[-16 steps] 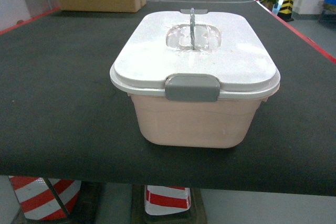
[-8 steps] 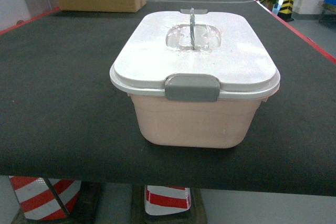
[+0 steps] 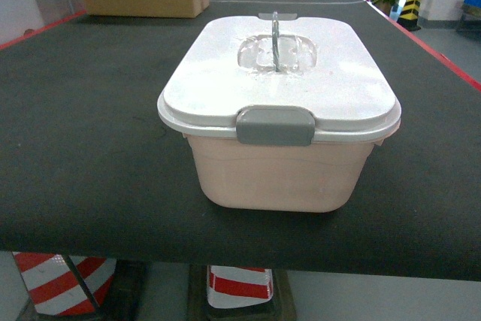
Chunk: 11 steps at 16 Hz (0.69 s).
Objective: Pick capacitor and pack into box
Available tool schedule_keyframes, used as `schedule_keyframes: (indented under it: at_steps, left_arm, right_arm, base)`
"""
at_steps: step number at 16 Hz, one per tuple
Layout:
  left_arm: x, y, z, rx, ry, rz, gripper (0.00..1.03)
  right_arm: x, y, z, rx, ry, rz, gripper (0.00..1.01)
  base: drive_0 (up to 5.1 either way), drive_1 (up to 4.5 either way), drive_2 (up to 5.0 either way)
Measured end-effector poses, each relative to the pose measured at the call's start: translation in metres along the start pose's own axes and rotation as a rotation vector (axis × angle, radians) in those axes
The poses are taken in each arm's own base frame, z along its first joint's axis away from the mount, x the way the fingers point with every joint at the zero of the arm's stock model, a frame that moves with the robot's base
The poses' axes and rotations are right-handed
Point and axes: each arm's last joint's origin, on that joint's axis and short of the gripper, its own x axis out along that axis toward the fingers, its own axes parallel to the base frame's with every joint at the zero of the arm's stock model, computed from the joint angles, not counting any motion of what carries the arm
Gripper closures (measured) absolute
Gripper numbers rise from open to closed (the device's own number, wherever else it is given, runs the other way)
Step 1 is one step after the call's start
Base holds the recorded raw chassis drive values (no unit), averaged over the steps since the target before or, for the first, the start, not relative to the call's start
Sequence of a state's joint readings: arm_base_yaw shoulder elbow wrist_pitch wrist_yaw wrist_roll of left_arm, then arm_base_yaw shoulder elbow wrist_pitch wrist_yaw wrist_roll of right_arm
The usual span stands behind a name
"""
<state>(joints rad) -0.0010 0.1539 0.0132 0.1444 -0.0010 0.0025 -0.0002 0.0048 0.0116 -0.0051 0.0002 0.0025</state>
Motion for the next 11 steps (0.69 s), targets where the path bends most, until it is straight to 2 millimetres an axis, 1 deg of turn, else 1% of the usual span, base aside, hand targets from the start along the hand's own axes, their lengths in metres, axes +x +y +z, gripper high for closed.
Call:
schedule_keyframes:
  at_steps: [1,2,3,4,5,11]
  left_arm:
    - [-0.0078,0.0,-0.0056,0.0,0.041,0.0,1.01]
    - [-0.0095,0.0,0.0007,0.0,-0.019,-0.001,1.01]
    - [-0.0093,0.0,-0.0033,0.0,0.014,0.0,1.01]
    - [-0.0093,0.0,-0.0025,0.0,0.006,-0.001,1.01]
    - [-0.0093,0.0,-0.0025,0.0,0.006,-0.001,0.95]
    - [-0.0093,0.0,-0.0025,0.0,0.006,-0.001,0.1]
  right_arm:
    - [0.0,0.0,0.0,0.0,0.0,0.0,0.03]
    - [0.0,0.0,0.0,0.0,0.0,0.0,0.03]
    - [0.0,0.0,0.0001,0.0,-0.001,0.0,0.03]
    - [0.0,0.0,-0.0001,0.0,0.001,0.0,0.03]
    - [0.0,0.0,0.0,0.0,0.0,0.0,0.03]
    - [0.0,0.0,0.0,0.0,0.0,0.0,0.03]
  base:
    - [0.0,0.0,0.0]
    - [0.0,0.0,0.0]
    - [0.0,0.0,0.0]
    - [0.0,0.0,0.0]
    - [0.0,0.0,0.0]
    - [0.0,0.0,0.0]
